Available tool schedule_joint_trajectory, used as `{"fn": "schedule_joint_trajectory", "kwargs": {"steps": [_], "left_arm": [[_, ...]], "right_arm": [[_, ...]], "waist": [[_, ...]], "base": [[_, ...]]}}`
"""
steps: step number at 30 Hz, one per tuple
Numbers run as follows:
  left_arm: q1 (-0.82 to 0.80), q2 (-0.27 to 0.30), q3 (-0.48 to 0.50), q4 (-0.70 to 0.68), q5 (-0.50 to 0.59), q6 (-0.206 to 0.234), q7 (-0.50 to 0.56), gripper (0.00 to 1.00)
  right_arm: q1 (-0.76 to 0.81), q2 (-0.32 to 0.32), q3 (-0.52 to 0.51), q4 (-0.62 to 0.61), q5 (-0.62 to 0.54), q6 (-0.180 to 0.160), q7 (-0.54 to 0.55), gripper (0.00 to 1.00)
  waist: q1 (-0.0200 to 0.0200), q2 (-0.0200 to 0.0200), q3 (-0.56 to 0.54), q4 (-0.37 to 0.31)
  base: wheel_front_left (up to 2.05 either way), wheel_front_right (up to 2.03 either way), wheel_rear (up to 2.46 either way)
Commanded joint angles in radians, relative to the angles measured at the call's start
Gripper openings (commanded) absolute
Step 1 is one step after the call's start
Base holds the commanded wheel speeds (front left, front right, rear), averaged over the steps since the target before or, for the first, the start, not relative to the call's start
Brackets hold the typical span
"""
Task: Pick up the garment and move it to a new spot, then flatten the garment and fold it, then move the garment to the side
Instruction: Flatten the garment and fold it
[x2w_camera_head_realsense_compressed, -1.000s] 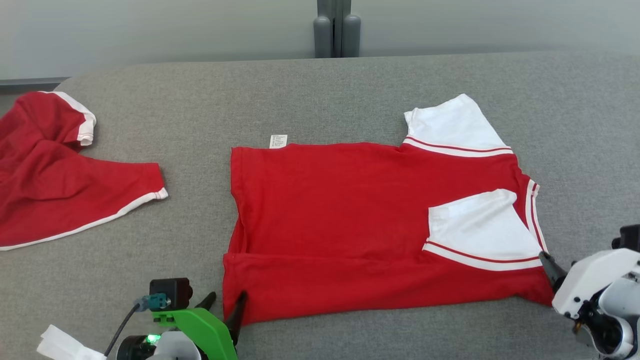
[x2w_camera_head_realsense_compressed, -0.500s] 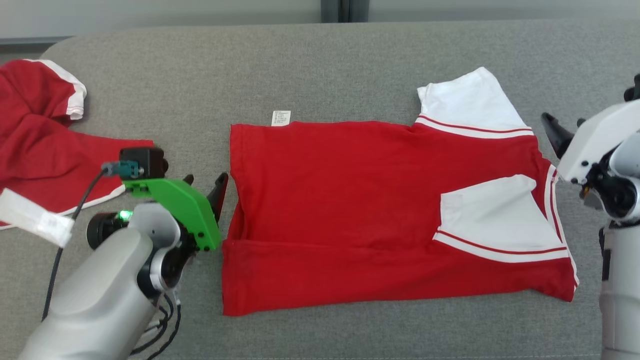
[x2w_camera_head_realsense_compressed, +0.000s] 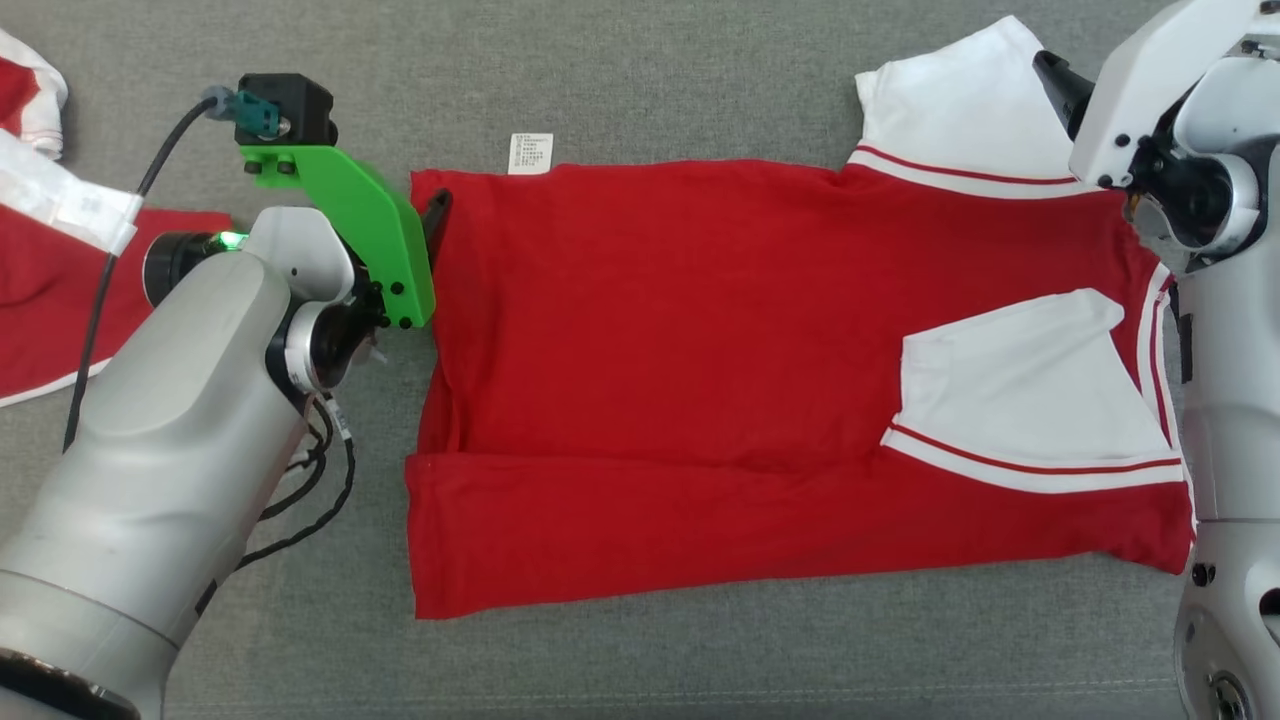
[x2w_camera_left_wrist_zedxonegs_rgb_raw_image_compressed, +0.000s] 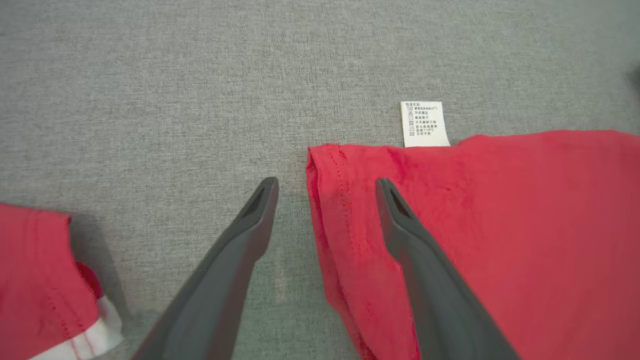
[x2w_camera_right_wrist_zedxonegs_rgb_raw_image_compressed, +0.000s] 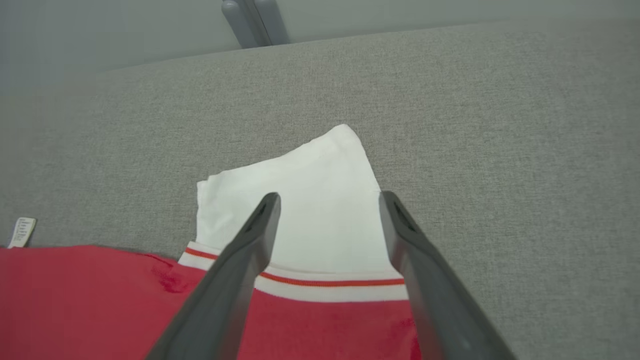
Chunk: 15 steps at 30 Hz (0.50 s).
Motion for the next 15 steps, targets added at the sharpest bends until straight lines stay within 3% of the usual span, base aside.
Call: {"fn": "schedule_joint_trajectory", "kwargs": {"steps": [1, 11, 12, 13, 15], "left_arm": [[-0.026, 0.003, -0.009, 0.018, 0.014, -0.006, 0.009, 1.0], [-0.082, -0.031, -0.064, 0.105, 0.027, -0.076, 0.094, 1.0], [-0.084, -0.033, -0.07, 0.107, 0.033, -0.078, 0.095, 0.82], [-0.085, -0.038, -0.075, 0.109, 0.035, -0.081, 0.095, 0.49], [-0.087, -0.048, -0.081, 0.115, 0.041, -0.085, 0.088, 0.0]], "right_arm": [[-0.021, -0.003, 0.012, 0.019, -0.003, 0.0, -0.01, 1.0], [-0.111, -0.031, 0.084, 0.123, 0.027, 0.0, -0.063, 1.0], [-0.114, -0.034, 0.087, 0.127, 0.031, 0.0, -0.067, 1.0], [-0.118, -0.038, 0.091, 0.134, 0.035, 0.0, -0.072, 1.0], [-0.122, -0.047, 0.096, 0.145, 0.042, 0.0, -0.079, 1.0]], "waist": [[-0.0001, 0.0, 0.045, -0.018], [-0.0001, 0.0, 0.089, -0.023], [-0.0001, 0.0, 0.09, -0.022], [-0.0001, 0.0, 0.092, -0.021], [-0.0001, 0.0, 0.098, -0.018]], "base": [[0.0, 0.0, 0.0], [0.0, 0.0, 0.0], [0.0, 0.0, 0.0], [0.0, 0.0, 0.0], [0.0, 0.0, 0.0]]}}
